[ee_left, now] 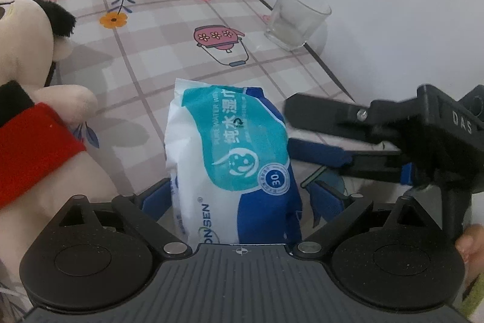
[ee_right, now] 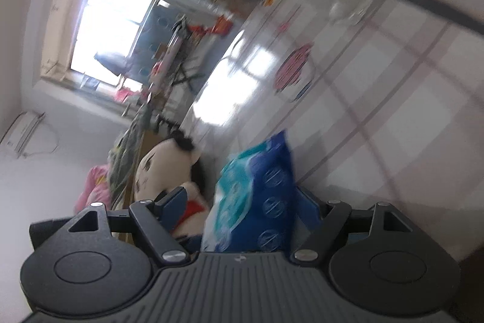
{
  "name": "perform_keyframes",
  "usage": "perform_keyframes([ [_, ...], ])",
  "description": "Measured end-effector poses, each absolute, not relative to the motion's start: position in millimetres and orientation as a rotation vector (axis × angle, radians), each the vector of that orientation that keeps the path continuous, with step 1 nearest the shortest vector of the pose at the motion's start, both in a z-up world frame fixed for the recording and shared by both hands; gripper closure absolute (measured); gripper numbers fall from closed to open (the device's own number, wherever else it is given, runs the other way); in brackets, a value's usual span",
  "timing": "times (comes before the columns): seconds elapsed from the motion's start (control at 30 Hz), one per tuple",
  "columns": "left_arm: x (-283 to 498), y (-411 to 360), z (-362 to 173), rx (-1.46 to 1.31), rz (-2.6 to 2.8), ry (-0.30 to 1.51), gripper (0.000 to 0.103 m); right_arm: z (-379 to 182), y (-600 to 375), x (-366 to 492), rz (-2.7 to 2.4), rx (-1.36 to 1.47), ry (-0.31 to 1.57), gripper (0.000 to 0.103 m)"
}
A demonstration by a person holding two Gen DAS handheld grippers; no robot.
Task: Organize soft objects
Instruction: 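Lift the wipes pack with the left gripper while the right gripper clamps its other end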
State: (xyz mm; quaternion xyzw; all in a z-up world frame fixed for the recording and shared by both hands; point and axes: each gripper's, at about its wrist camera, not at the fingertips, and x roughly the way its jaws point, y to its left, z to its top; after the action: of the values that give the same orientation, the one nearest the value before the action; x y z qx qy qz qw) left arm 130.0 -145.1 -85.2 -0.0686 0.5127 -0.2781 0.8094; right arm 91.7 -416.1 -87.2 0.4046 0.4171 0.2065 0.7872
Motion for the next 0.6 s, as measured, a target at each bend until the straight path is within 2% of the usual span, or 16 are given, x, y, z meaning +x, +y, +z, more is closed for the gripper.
perform_keyframes([
  [0.33,136.9,-154.2,-87.8,-0.109,-0.561,1.097,0.005,-87.7,-417.4,94.6,0.383,0.865,0.883,0.041],
  [0.6,137.7,-166.6,-88.9,-0.064,-0.513,1.082,0.008,-93.7,-398.0,112.8,0.503,0.890,0.954,0.040],
])
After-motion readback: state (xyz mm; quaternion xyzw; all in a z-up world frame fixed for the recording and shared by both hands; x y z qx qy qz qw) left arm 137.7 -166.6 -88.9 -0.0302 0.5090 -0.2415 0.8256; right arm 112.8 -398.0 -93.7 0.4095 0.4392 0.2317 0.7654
